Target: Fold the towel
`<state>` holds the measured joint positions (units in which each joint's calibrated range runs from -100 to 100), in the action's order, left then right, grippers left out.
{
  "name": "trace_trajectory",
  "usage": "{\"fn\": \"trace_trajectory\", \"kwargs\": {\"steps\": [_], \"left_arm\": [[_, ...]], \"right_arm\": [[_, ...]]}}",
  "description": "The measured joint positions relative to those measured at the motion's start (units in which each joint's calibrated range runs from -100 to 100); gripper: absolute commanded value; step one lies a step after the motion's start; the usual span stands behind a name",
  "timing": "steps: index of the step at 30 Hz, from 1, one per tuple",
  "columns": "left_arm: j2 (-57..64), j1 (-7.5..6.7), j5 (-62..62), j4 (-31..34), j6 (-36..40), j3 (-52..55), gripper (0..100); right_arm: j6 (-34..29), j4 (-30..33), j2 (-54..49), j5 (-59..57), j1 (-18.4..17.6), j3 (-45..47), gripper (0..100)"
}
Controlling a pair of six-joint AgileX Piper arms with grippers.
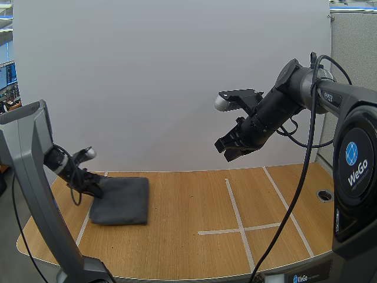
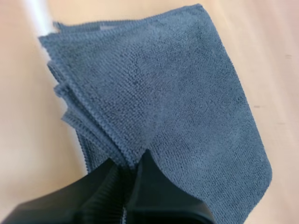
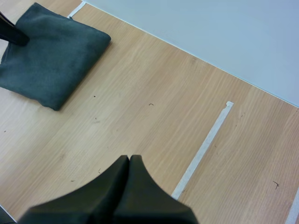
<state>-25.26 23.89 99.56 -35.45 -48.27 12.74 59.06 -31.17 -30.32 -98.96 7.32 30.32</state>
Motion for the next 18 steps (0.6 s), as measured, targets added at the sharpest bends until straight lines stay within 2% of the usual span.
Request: {"fn": "trace_trajectory", "kwargs": {"steps": [5, 12, 15, 18], "left_arm": [[0.0, 1.41, 0.0, 2.3, 0.1, -3.6, 0], [0.0, 1.96, 0.0, 3.8, 0.2, -5.9, 0], [0.0, 2.54, 0.2, 6.4, 0.2, -9.6, 0], [-1.8, 4.51, 0.4, 9.3, 0.2, -20.8, 0]], "right_arm": [[0.0, 0.0, 0.0, 0.0, 0.0, 0.0, 0], [-0.1, 0.0, 0.0, 0.0, 0.0, 0.0, 0], [-0.4, 0.0, 0.0, 0.0, 0.0, 0.0, 0], [-1.8, 0.0, 0.0, 0.0, 0.0, 0.0, 0]]}}
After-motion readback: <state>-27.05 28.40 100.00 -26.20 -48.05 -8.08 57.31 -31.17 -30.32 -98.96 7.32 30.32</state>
